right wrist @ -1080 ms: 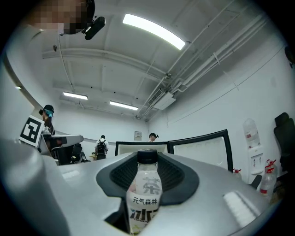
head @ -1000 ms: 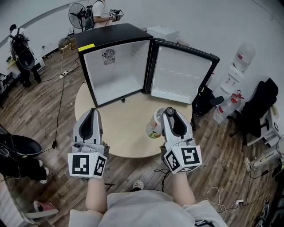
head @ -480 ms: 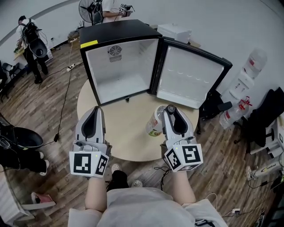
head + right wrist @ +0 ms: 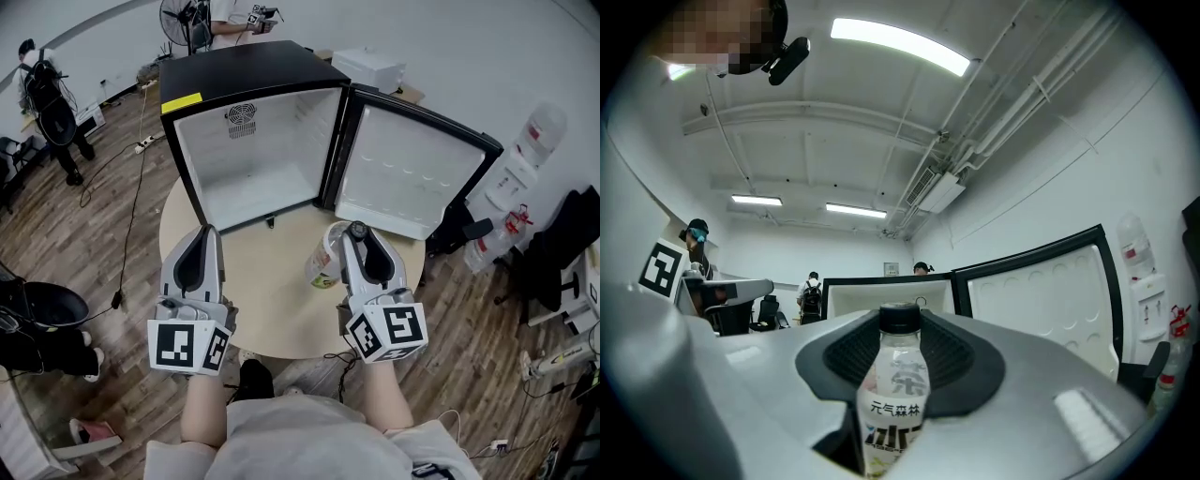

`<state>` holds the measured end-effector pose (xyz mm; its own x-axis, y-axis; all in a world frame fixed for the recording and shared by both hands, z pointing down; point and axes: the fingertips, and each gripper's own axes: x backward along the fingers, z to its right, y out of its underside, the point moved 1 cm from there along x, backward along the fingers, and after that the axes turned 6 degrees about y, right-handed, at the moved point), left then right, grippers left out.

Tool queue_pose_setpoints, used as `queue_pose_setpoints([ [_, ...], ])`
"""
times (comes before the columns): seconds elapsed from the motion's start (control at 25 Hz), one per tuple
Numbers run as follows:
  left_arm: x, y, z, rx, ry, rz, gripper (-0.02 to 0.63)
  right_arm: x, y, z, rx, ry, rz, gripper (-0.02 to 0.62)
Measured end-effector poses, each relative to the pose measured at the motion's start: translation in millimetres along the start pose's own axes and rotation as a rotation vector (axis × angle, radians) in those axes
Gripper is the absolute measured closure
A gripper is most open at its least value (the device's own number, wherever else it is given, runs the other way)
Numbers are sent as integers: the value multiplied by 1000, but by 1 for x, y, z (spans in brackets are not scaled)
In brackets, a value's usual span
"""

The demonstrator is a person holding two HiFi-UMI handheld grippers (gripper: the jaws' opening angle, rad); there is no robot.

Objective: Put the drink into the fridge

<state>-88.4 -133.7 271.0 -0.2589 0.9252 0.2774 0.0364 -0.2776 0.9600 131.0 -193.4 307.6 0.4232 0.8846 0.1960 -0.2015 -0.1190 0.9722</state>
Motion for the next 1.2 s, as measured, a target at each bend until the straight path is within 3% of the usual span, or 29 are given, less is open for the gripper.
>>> queue_pose_setpoints([
  [0.6,-91,26,-64,31,124,-18,598,-98,17,0,12,96,-8,453],
  [1.2,-139,90,-94,100,291,-99,598,-183,78,-4,12,162,-101,453],
])
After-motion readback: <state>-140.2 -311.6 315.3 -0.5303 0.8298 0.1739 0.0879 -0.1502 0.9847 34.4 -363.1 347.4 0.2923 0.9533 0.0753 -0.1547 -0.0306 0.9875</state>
